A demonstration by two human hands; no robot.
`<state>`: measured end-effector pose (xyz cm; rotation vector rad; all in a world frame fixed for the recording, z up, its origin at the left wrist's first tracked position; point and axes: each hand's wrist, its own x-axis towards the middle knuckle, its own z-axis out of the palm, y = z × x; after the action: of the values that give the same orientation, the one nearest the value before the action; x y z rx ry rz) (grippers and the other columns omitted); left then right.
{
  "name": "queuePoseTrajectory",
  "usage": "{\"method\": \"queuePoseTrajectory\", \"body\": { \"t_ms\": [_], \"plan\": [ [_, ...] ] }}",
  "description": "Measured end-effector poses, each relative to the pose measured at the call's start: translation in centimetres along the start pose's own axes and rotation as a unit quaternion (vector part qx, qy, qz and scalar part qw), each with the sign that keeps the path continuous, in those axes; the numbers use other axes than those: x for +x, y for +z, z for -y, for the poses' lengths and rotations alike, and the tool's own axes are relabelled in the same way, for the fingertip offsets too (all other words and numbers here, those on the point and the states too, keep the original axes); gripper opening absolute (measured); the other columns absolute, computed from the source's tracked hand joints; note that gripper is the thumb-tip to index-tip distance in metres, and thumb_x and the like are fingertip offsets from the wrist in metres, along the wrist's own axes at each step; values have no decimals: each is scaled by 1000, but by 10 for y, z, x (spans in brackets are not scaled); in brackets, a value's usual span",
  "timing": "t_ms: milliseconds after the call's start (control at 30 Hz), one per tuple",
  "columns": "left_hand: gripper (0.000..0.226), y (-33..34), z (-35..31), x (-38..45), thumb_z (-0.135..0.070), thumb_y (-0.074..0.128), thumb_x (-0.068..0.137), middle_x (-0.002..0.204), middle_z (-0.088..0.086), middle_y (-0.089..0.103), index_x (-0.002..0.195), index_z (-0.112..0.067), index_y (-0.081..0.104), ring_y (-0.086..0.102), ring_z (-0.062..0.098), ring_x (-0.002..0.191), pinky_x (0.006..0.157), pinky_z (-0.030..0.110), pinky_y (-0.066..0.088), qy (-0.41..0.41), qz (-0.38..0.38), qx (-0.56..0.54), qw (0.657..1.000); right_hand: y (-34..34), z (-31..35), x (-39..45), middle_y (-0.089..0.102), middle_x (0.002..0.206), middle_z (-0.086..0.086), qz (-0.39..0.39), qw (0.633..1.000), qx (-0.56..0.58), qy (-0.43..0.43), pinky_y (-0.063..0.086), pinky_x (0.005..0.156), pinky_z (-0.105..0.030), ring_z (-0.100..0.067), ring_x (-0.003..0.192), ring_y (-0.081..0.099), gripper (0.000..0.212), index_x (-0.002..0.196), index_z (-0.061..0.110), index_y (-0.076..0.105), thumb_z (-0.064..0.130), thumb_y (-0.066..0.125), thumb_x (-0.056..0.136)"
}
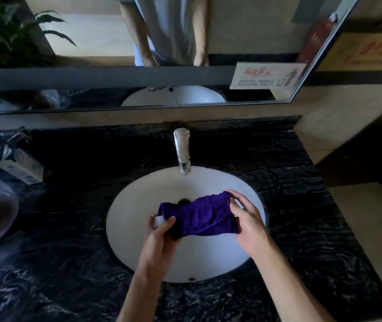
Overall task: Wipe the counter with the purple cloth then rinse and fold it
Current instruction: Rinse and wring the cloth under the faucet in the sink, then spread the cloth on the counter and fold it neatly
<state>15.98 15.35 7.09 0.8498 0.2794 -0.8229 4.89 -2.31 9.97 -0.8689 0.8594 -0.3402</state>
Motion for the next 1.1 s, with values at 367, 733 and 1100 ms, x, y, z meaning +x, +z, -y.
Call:
{"method": "queuePoseTrajectory", "body": {
  "t_ms": [367,733,1100],
  "plan": [
    [16,81,132,-28,-5,64,95,107,15,65,104,-16,71,65,21,91,74,36,58,46,69,231,969,-180,63,-19,68,123,-22,136,990,-46,6,60,87,-36,-31,108,65,61,134,17,64,-18,54,85],
    [53,146,274,-52,-22,89,65,101,-2,56,104,-42,60,53,5,89,75,7,37,121,73,625,768,-338,83,-30,68,96,-10,27,944,-307,-116,46,77,-15,2,80,61,26,90,7,70,-17,69,80],
    [36,149,273,-42,-39,74,86,98,0,59,76,-4,71,58,15,89,70,20,48,200,-43,599,774,-350,73,-5,66,118,-16,-51,934,-293,-196,46,95,-21,-9,102,62,11,94,6,70,10,73,83]
  ]
}}
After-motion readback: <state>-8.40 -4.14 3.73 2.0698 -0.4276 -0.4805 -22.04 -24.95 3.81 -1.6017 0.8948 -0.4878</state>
